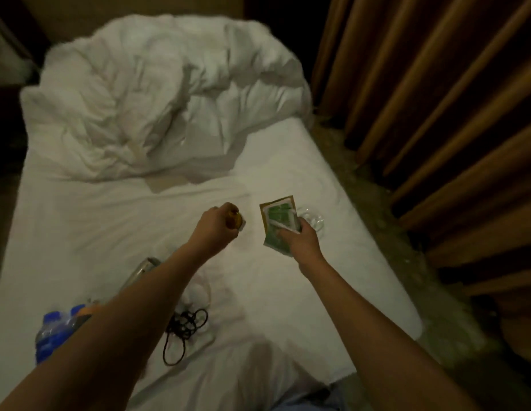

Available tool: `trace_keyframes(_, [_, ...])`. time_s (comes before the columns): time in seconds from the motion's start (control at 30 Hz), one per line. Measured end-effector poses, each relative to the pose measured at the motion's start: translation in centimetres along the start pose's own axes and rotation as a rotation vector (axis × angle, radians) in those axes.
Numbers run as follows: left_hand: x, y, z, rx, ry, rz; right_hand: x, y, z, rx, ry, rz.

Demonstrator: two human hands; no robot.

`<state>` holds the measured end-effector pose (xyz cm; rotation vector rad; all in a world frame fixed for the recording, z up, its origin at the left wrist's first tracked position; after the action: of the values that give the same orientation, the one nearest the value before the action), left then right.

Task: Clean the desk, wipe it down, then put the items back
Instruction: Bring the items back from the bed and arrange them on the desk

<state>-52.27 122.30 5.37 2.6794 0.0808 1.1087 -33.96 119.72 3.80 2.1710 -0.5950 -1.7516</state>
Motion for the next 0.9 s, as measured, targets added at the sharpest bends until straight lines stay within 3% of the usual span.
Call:
trace_keyframes(0.2, [10.1,4.1,0.8,-0.076,-0.03,0.315,-1.7,9.1,-8.3,0.212,-0.009,-0.087])
trace_keyframes(0.4, [19.8,9.5,6.7,-0.218,-0.069,0.535,1.0,17.8,-17.2,0.454,-0.096,-0.084])
trace_keyframes(0.67, [31.7,20.5,18.3,-0.513,-0.086,0.845,9.4,32.0,-29.6,0.8,-0.137,-0.013])
trace_keyframes(0.9, [41.1,38.3,32.1,-0.771,-0.104,1.084,20.4,50.0,-40.3,1.114,-0.219,0.057])
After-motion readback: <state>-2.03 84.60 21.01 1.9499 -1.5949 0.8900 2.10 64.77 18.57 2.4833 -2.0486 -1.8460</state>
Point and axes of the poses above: each hand's wrist, its own y-axis away from the middle knuckle, its own z-axis out of the palm, x = y × z, the point moved 2 cm from there along -y, towards the middle knuckle, and after that the axes turned 8 degrees about y, right-handed, at the moved point
